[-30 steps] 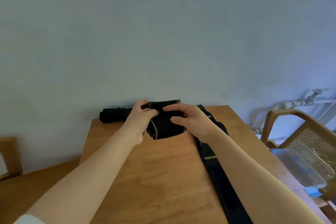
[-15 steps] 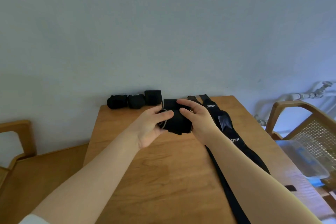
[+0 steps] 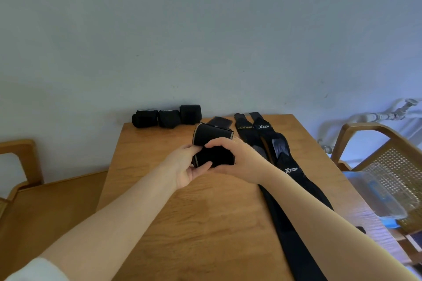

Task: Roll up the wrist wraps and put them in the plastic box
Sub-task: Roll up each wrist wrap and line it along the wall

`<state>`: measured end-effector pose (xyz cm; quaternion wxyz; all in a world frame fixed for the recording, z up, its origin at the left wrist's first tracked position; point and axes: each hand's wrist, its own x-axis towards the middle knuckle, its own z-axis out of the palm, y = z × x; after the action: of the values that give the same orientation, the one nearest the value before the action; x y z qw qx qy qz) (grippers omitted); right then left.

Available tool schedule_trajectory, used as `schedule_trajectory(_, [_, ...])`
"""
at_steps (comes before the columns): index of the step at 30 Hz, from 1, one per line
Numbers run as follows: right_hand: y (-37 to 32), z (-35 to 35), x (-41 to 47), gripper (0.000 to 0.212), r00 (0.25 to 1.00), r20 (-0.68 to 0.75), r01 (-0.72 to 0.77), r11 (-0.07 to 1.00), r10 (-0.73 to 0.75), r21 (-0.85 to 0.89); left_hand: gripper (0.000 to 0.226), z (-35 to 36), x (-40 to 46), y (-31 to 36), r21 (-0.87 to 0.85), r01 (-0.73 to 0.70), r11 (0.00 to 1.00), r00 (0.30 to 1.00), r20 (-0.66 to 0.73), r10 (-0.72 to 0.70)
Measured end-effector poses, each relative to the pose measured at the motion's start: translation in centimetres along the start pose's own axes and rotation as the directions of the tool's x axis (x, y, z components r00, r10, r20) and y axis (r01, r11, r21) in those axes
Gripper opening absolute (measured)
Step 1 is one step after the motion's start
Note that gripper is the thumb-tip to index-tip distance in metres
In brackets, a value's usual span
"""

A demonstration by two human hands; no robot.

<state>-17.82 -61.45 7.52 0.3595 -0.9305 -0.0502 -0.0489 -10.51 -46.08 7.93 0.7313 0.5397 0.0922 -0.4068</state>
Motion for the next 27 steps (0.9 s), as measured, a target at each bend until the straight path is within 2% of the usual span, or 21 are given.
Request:
schedule_trajectory(1, [0.2, 0.2, -0.1, 0.048, 0.999, -0.048, -0.009, 1.0, 0.008, -0.015, 0.025, 0.0, -0.1, 0.0, -0.013, 0.039, 0.999, 0.999, 0.036, -0.038])
schedule_trajectory(3, [0.6, 0.0, -0.5, 0.042, 0.989, -0.136, -0.048, 0.995, 0.06, 0.089, 0.036, -0.3, -0.4, 0.2, 0.002, 0.065, 0.998, 0.985, 0.162, -0.064])
schedule_trajectory(4, [0.7, -0.2, -0.7, 0.038, 0.983, -0.149, -0.077, 0.977, 0.107, 0.198, 0.043, -0.6, -0.5, 0.3, 0.096, 0.027, 0.995, 0.976, 0.214, -0.047])
schedule_trajectory(6, [0.9, -0.5, -1.0, 0.033, 0.977, -0.084, -0.142, 0.891, 0.197, 0.43, 0.049, -1.1, -0.7, 0.4, 0.334, -0.132, 0.933, 0.96, 0.277, 0.036])
schedule_trajectory(9, [1.3, -0.2, -1.3, 0.033, 0.97, 0.055, -0.227, 0.807, 0.236, 0.545, 0.039, -0.9, -1.0, -0.1, 0.463, -0.331, 0.822, 0.932, 0.294, 0.21])
schedule_trajectory(11, [1.3, 0.0, -1.2, 0.034, 0.966, 0.072, -0.246, 0.796, 0.248, 0.553, 0.035, -0.8, -1.0, -0.6, 0.513, -0.419, 0.749, 0.906, 0.291, 0.307])
schedule_trajectory(13, [0.9, -0.3, -0.8, 0.038, 0.966, -0.002, -0.195, 0.736, 0.258, 0.648, 0.033, -0.9, -0.9, -1.0, 0.566, -0.491, 0.662, 0.871, 0.295, 0.393])
schedule_trajectory(14, [0.7, -0.6, -0.4, 0.043, 0.958, -0.051, -0.156, 0.664, 0.282, 0.732, 0.031, -1.0, -0.7, -1.2, 0.612, -0.511, 0.603, 0.855, 0.292, 0.429])
schedule_trajectory(16, [0.8, -1.4, 0.5, 0.054, 0.937, -0.104, -0.097, 0.533, 0.334, 0.841, 0.029, -1.4, -0.2, -1.4, 0.711, -0.509, 0.485, 0.834, 0.269, 0.482])
schedule_trajectory(17, [0.8, -1.7, 0.9, 0.059, 0.935, -0.107, -0.095, 0.528, 0.339, 0.844, 0.029, -1.6, 0.1, -1.4, 0.739, -0.495, 0.457, 0.831, 0.247, 0.499])
schedule_trajectory(19, [0.2, -1.9, 1.3, 0.051, 0.956, -0.062, -0.16, 0.684, 0.288, 0.711, 0.027, -2.1, 0.6, -1.5, 0.734, -0.465, 0.495, 0.845, 0.201, 0.496])
schedule_trajectory(20, [-0.1, -1.8, 1.3, 0.04, 0.965, -0.042, -0.182, 0.778, 0.258, 0.602, 0.025, -2.3, 0.6, -1.4, 0.691, -0.45, 0.566, 0.862, 0.17, 0.477])
schedule_trajectory(22, [-0.6, -1.3, 1.2, 0.03, 0.98, -0.04, -0.161, 0.888, 0.197, 0.431, 0.026, -2.4, 0.6, -1.1, 0.511, -0.374, 0.774, 0.917, 0.078, 0.391])
schedule_trajectory(24, [-0.7, -0.5, 0.8, 0.032, 0.989, -0.069, -0.101, 0.938, 0.131, 0.331, 0.026, -2.3, 0.5, -0.7, 0.278, -0.259, 0.925, 0.963, 0.009, 0.268])
schedule_trajectory(27, [-0.1, 1.2, 0.4, 0.036, 0.988, -0.135, -0.027, 0.952, 0.071, 0.303, 0.028, -2.2, 0.3, -0.2, -0.068, -0.124, 0.99, 0.992, 0.006, 0.125])
